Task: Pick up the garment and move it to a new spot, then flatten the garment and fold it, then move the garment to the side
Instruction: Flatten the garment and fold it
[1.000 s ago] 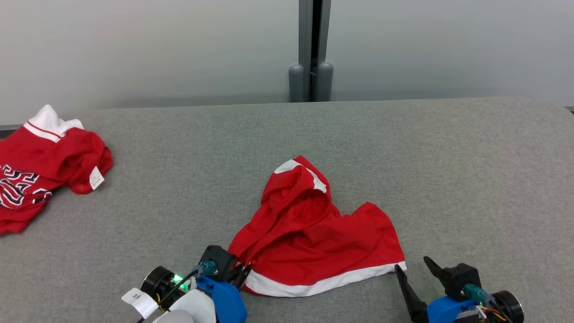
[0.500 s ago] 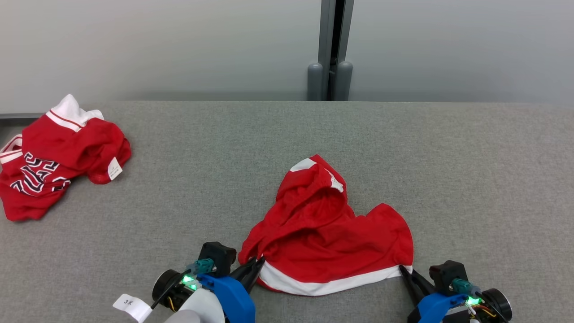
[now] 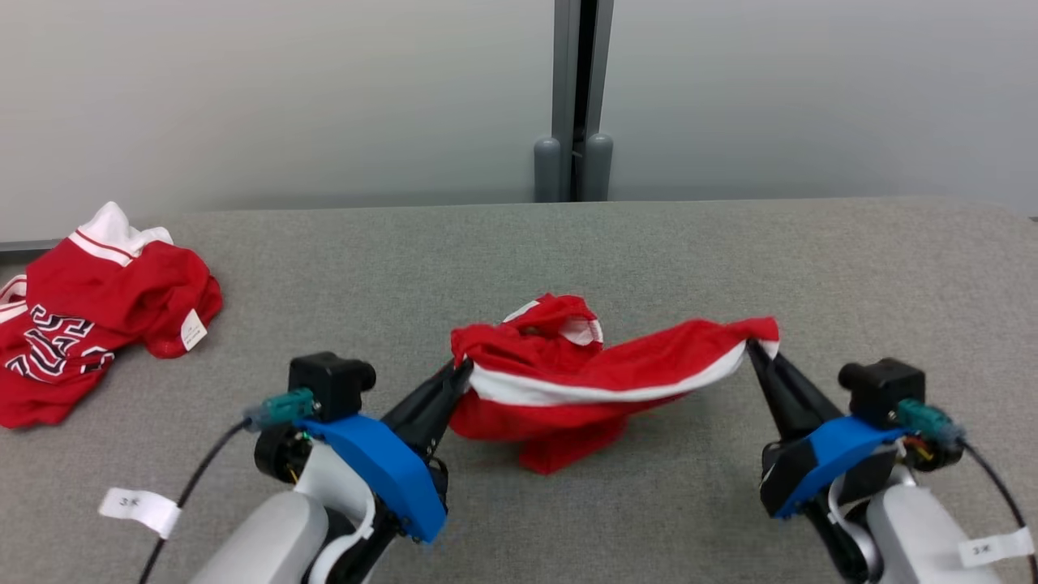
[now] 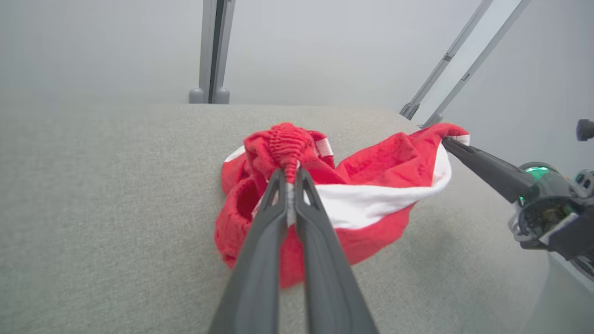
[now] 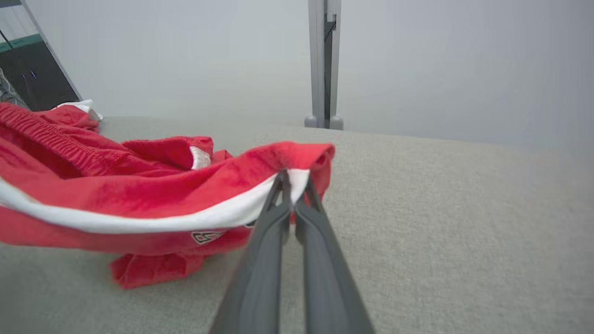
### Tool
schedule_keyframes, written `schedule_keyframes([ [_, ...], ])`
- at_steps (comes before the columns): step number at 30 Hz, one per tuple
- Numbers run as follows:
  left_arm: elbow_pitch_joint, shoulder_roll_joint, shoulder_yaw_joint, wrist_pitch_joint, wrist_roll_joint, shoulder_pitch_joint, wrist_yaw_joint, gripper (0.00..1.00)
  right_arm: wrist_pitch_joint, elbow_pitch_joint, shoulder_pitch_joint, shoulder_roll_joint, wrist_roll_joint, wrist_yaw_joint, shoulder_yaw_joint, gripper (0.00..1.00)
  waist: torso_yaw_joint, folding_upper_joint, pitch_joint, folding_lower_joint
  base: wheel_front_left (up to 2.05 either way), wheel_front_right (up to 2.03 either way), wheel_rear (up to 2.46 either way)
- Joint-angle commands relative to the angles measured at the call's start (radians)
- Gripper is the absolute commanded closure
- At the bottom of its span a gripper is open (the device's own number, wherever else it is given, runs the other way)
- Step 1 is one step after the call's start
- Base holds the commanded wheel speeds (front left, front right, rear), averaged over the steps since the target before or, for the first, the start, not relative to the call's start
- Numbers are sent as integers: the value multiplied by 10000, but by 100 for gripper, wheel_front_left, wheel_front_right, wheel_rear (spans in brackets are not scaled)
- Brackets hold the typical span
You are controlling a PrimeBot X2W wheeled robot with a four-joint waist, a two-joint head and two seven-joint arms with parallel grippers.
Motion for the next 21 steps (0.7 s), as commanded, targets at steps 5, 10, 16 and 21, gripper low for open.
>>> schedule_keyframes([
  [5, -1792, 625, 585, 885, -633, -696, 38, 100, 800, -1930, -503, -739, 513, 1, -136, 100, -156, 0, -279, -1, 0, 0, 0],
  [10, -3668, 1140, 1274, 2124, -1562, -1440, 378, 100, 1777, -4027, -690, -1146, 885, 1, -537, 100, -262, 0, -435, -1, 0, 0, 0],
  [16, -5364, 1665, 2139, 3547, -2745, -2467, 1025, 100, 2714, -6133, -740, -1114, 1026, 1, -1346, 100, -411, 0, -390, -1, 0, 0, 0],
  [21, -6065, 1968, 2601, 4286, -3311, -2980, 1499, 100, 3233, -6873, -695, -1047, 788, -1, -1782, 100, -503, 0, -137, -1, 0, 0, 0],
])
